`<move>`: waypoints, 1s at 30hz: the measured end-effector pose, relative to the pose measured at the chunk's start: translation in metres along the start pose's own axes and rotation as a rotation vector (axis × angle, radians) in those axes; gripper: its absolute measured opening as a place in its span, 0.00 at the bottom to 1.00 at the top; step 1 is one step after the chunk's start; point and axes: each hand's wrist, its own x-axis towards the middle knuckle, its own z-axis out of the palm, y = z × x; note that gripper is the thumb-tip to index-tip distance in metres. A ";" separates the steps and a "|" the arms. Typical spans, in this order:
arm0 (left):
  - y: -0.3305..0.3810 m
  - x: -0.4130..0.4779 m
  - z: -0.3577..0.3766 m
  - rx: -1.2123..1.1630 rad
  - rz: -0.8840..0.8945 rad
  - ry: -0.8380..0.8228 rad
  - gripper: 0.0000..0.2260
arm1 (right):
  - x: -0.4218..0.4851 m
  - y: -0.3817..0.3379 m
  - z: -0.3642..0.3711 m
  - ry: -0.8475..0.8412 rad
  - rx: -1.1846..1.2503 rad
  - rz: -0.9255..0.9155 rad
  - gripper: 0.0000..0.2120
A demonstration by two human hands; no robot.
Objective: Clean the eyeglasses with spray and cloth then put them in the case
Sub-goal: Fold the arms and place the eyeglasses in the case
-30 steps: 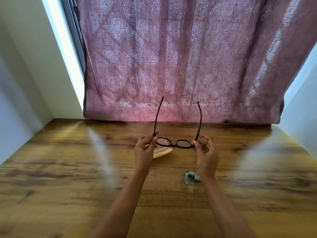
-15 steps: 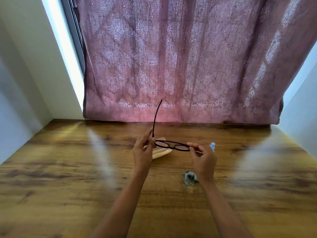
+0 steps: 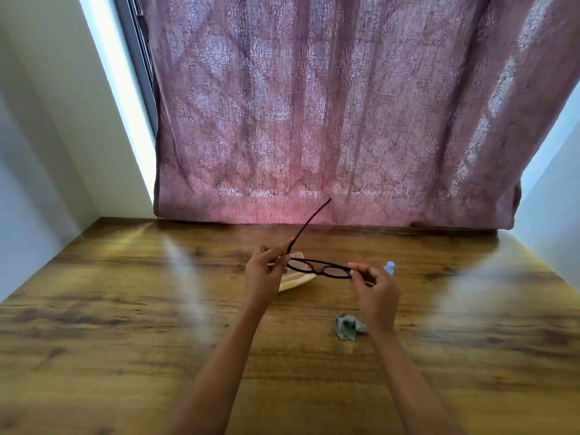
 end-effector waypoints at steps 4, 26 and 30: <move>0.001 0.002 -0.006 0.083 0.011 -0.142 0.16 | 0.000 0.003 -0.001 -0.005 0.011 0.059 0.06; 0.009 0.006 -0.021 -0.086 -0.222 -0.136 0.05 | 0.026 -0.017 -0.022 -0.371 0.485 0.444 0.07; 0.011 0.006 -0.019 -0.140 -0.307 -0.119 0.08 | 0.028 -0.018 -0.020 -0.397 0.538 0.503 0.07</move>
